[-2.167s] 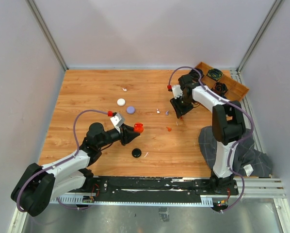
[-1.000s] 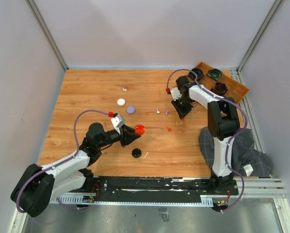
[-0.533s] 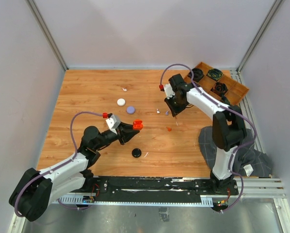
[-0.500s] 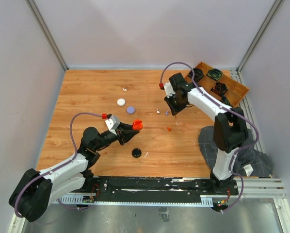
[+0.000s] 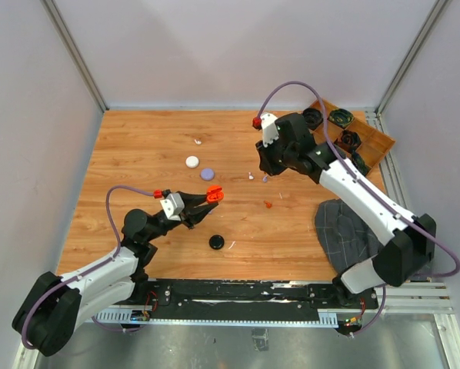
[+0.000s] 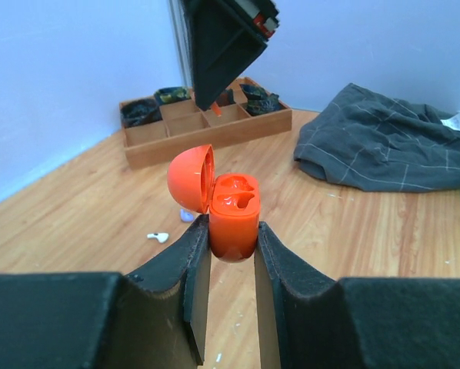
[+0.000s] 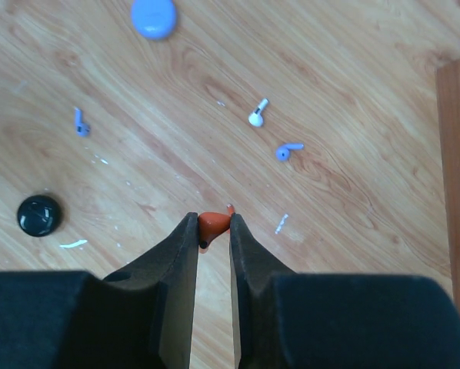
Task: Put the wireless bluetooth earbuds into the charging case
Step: Pick up the earbud from the center of the board, then place the earbud in the charging case.
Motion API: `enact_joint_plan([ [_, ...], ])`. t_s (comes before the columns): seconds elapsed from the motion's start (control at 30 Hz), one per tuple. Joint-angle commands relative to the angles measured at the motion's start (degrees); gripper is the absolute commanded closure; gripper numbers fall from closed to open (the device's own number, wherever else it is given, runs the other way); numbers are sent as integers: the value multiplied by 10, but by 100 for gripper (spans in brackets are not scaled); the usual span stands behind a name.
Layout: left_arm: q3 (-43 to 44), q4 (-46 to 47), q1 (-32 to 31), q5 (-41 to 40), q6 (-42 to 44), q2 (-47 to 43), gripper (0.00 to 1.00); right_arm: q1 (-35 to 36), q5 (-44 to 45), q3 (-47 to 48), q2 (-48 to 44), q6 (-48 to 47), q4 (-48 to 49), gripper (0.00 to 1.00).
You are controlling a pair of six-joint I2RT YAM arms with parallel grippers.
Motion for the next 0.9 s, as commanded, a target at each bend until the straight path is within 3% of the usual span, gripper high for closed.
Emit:
enact_joint_plan([
  [0.0,20,38,-6,-9,62,-1,100,36,0,-30,-61,37,66,87],
  [0.27,51,55,-21,-31,91,26,100,103,22,-84,-153,74,161,89],
  [0.47,57,126,-30,-46,76,59,100,158,60,-133,-197,96,242,89],
  [0.87,73,145,-43,-57,72,85,100,227,116,-211,-231,94,370,90],
])
